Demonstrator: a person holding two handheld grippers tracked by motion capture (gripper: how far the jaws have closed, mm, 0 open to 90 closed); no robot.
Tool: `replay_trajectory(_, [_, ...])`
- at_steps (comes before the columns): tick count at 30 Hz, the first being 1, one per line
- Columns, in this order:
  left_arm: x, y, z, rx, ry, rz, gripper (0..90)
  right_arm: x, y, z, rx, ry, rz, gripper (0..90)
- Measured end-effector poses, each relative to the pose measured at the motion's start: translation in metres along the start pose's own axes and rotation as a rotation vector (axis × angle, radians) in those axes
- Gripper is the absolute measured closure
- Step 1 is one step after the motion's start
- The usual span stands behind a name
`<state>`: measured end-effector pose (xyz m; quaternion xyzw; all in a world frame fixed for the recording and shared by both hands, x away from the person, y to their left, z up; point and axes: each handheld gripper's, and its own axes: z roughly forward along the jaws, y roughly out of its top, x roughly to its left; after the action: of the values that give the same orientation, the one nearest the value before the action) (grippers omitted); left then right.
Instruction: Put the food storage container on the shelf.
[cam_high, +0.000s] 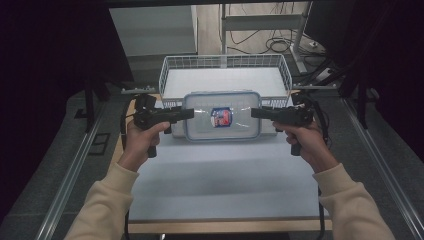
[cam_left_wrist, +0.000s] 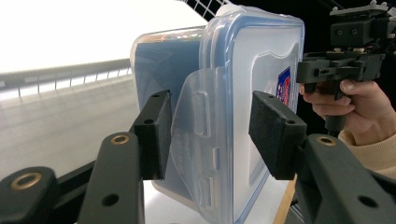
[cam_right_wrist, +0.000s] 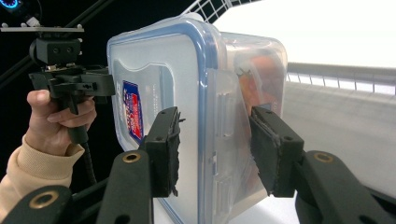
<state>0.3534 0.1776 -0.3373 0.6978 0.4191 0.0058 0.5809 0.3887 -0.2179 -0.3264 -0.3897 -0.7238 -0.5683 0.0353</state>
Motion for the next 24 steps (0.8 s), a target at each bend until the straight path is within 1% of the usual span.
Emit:
replay_trajectory(1, [0.001, 0.005, 0.001, -0.003, -0.003, 0.002, 50.4, 0.0, 0.002, 0.0, -0.003, -0.001, -0.003, 53.8])
replay_trajectory(2, [0.001, 0.005, 0.001, -0.003, -0.003, 0.002, 50.4, -0.001, 0.004, 0.0, -0.008, -0.003, -0.007, 53.8])
replay_trajectory(3, [0.004, 0.009, 0.003, -0.005, -0.008, -0.002, 50.4, -0.001, 0.006, 0.0, -0.01, -0.004, -0.008, 53.8])
replay_trajectory(4, [0.004, 0.009, 0.003, -0.005, -0.008, -0.002, 50.3, -0.001, 0.006, 0.0, -0.01, -0.004, -0.008, 53.8])
replay_trajectory(5, [0.006, 0.013, 0.005, -0.006, -0.007, -0.006, 50.3, -0.002, 0.01, 0.001, -0.009, -0.009, -0.008, 53.8])
replay_trajectory(10, [0.01, 0.021, 0.009, -0.004, -0.011, -0.006, 50.2, -0.007, 0.018, 0.003, -0.008, -0.014, -0.008, 53.8])
replay_trajectory(11, [0.013, 0.025, 0.011, -0.005, -0.014, -0.012, 50.2, -0.008, 0.021, 0.003, -0.009, -0.016, -0.006, 53.8])
replay_trajectory(12, [0.013, 0.025, 0.011, -0.005, -0.014, -0.012, 50.2, -0.008, 0.021, 0.003, -0.009, -0.016, -0.006, 53.8])
replay_trajectory(13, [0.015, 0.03, 0.012, -0.002, -0.016, -0.013, 50.2, -0.009, 0.025, 0.004, -0.007, -0.02, -0.005, 53.8])
replay_trajectory(17, [0.018, 0.04, 0.015, -0.007, -0.016, -0.003, 50.2, -0.013, 0.034, 0.005, -0.008, -0.019, -0.003, 53.8])
replay_trajectory(18, [0.018, 0.04, 0.015, -0.007, -0.016, -0.003, 50.2, -0.013, 0.036, 0.006, -0.009, -0.019, -0.003, 53.8])
replay_trajectory(19, [0.019, 0.045, 0.015, -0.008, -0.015, 0.003, 50.2, -0.014, 0.038, 0.006, -0.01, -0.019, -0.004, 53.8])
replay_trajectory(23, [0.022, 0.052, 0.018, -0.012, -0.019, -0.003, 50.2, -0.016, 0.045, 0.007, -0.012, -0.022, -0.001, 53.8])
replay_trajectory(24, [0.022, 0.052, 0.018, -0.012, -0.019, -0.003, 50.1, -0.016, 0.046, 0.007, -0.014, -0.024, -0.007, 53.8])
